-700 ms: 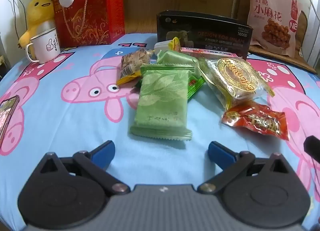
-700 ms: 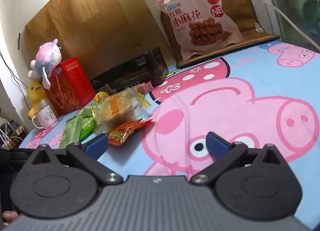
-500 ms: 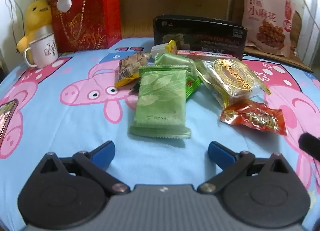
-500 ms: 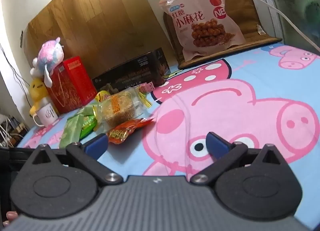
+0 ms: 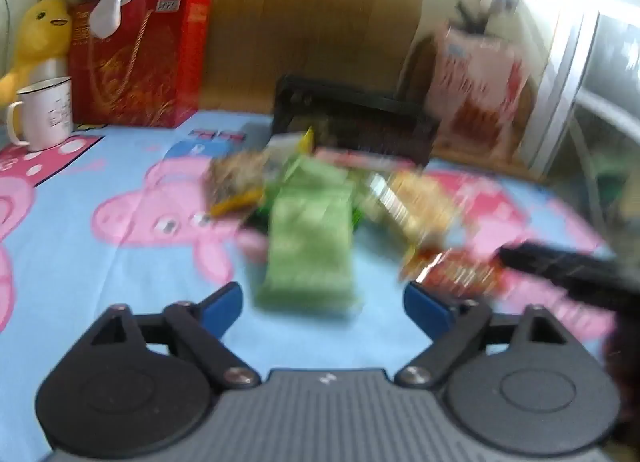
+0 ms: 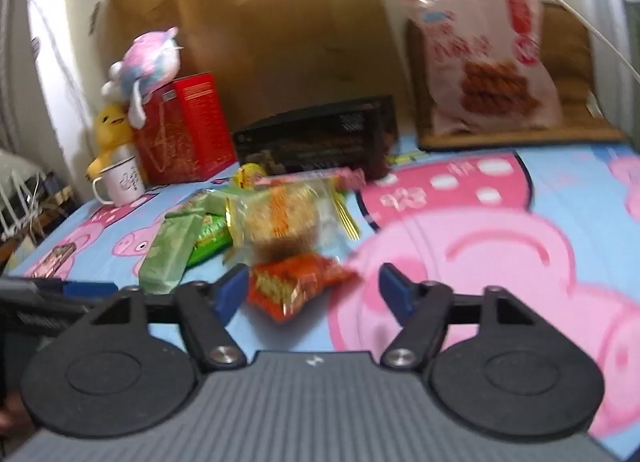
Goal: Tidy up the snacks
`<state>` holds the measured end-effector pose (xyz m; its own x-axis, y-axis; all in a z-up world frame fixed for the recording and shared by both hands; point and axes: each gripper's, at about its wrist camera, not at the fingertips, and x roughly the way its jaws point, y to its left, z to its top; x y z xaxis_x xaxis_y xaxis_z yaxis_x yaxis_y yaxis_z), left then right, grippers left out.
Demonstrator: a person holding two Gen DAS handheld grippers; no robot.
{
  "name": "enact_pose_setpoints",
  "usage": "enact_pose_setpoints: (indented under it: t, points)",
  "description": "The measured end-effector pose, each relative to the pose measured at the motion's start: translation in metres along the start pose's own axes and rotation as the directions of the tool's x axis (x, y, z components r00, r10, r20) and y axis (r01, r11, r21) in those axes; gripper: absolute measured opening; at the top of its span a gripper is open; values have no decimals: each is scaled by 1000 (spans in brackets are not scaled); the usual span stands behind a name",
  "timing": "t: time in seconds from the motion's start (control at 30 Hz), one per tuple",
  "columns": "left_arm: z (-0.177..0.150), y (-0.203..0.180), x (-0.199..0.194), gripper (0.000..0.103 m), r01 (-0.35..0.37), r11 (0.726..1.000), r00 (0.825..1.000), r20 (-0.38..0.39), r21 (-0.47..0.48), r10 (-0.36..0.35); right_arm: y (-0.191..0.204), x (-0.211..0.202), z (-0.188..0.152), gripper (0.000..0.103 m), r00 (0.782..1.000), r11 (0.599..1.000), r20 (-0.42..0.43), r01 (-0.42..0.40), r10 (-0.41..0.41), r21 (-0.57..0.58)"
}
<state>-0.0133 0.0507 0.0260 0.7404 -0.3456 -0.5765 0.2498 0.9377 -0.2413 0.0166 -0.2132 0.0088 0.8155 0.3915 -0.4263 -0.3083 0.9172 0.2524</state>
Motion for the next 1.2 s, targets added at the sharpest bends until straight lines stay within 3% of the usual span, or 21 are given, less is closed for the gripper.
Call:
enact_pose_setpoints:
  t: [0.1,0.2,0.33,0.4,0.5,0.6,0.73,0.9,1.07,1.2]
  points:
    - [27,-4,6,78,133,990,991,6,-41,-133,-11,16,18,61,999,999,-24,-44,44,-10]
    - [49,-17,35,66,226,972,971,-62,-56,-230,-25,38,32,55,996,998,-69,-64,63,-10]
    - [58,-29,75,65,186,982,969,-155,-46,-191,-32,57,38,56,983,988,-129,-137,128,-67]
    - [60,-26,87,65,203,975,958,-190,-90,-217,-34,65,40,58,972,978,-176,-179,158,-109]
    - [61,-21,101,64,227,965,946,-208,-129,-251,-40,74,40,68,946,956,-229,-264,230,-131]
    - [61,-28,104,53,201,976,955,-204,-79,-213,-37,81,41,59,907,927,-273,-360,320,-109]
    - [70,-29,94,49,199,976,959,-187,-83,-212,-21,68,42,49,922,921,-231,-351,310,-168]
    - [110,-33,77,50,213,977,975,-52,-34,-214,-19,57,77,49,939,924,-80,-343,334,-170]
    - [163,-28,108,50,178,983,984,16,-37,-177,-22,89,119,49,952,937,22,-297,306,-181]
    - [186,-17,146,50,133,990,991,14,-53,-133,-28,134,144,50,963,956,20,-263,268,-134]
